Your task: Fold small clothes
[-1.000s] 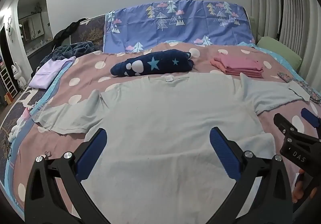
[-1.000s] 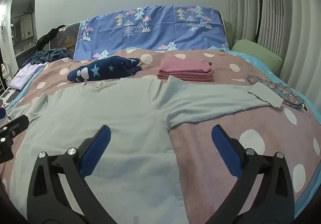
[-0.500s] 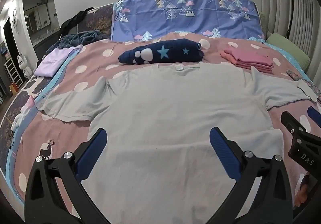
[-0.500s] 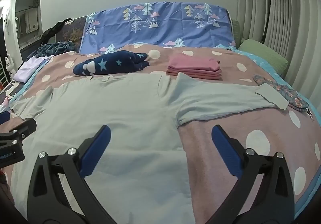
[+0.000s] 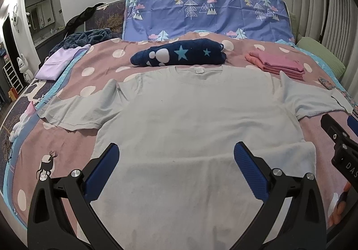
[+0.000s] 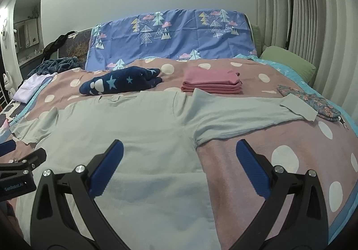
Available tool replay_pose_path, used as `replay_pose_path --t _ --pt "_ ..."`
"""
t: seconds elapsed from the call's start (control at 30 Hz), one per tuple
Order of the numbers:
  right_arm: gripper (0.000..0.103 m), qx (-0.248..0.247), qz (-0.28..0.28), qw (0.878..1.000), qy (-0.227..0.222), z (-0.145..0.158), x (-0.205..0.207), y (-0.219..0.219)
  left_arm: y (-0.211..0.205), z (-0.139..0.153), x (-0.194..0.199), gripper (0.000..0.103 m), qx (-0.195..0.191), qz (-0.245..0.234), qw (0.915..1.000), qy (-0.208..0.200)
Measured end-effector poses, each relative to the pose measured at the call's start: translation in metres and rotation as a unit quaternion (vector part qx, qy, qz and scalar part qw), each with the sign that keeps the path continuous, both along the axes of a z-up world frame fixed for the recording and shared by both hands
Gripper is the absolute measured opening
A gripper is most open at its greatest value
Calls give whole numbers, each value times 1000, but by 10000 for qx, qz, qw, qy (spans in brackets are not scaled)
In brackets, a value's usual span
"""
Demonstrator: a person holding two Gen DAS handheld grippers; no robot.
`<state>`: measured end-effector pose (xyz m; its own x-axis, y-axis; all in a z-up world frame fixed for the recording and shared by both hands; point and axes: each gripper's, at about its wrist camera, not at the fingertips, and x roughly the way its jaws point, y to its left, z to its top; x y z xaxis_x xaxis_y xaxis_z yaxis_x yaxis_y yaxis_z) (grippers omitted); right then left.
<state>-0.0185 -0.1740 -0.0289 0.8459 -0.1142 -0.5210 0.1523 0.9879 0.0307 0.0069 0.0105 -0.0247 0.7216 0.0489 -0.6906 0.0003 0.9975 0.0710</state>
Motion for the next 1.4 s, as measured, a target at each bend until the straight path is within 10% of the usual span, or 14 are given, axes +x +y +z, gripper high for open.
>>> replay_pose_path --t 1.4 --pt "101 -48 88 9999 -73 7 1 6 -8 0 -1 102 -96 -94 9999 -47"
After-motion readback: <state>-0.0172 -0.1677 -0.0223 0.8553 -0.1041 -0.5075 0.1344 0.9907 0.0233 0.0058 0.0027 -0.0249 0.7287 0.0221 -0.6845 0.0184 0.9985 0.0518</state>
